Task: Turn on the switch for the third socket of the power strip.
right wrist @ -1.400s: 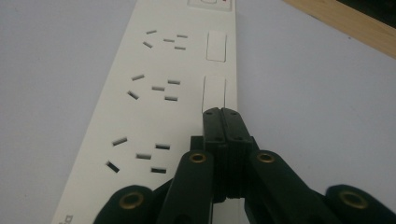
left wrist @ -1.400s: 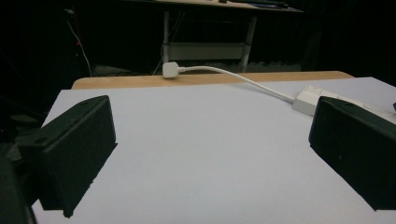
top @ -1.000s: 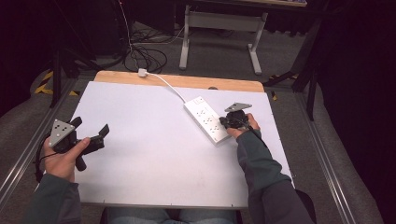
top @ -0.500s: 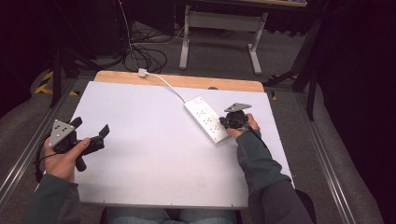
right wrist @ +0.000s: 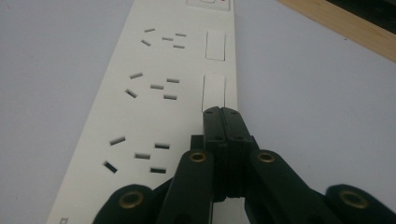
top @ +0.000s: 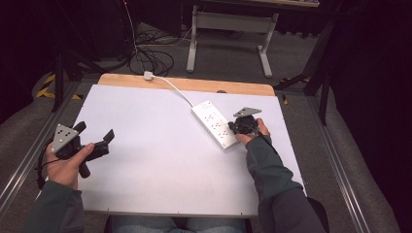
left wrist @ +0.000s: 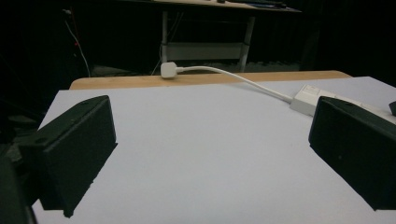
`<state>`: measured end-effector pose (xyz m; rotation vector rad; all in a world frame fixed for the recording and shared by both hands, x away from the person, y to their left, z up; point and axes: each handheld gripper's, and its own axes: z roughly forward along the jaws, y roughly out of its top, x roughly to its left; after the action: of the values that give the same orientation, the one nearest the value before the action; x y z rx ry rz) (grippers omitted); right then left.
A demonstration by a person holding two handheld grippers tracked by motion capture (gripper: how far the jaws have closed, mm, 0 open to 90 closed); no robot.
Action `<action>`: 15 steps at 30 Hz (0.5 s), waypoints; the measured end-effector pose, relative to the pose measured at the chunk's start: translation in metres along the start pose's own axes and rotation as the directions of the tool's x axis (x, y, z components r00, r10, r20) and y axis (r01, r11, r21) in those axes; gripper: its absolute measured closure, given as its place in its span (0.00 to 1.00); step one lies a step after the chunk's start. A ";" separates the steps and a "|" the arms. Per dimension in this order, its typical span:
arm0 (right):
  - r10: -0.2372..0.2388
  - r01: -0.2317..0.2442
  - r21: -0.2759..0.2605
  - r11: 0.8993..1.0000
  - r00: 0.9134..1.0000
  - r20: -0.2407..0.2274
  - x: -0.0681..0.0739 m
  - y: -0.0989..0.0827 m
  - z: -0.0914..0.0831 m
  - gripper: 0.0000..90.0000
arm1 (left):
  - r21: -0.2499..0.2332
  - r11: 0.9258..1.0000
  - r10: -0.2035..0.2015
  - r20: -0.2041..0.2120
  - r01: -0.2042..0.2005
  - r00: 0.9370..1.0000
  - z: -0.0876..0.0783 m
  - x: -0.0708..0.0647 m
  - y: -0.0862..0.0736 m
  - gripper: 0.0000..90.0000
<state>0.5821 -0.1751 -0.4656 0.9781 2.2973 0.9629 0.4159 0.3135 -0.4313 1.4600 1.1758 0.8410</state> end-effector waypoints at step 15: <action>-0.015 0.015 0.001 1.000 1.000 0.010 0.002 0.000 -0.001 1.00 | -0.001 1.000 0.000 0.003 0.000 1.000 0.001 0.000 0.000 0.01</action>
<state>0.5803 -0.1739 -0.4655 0.9624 2.2942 0.9485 0.4171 0.3126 -0.4315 1.4601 1.1728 0.8393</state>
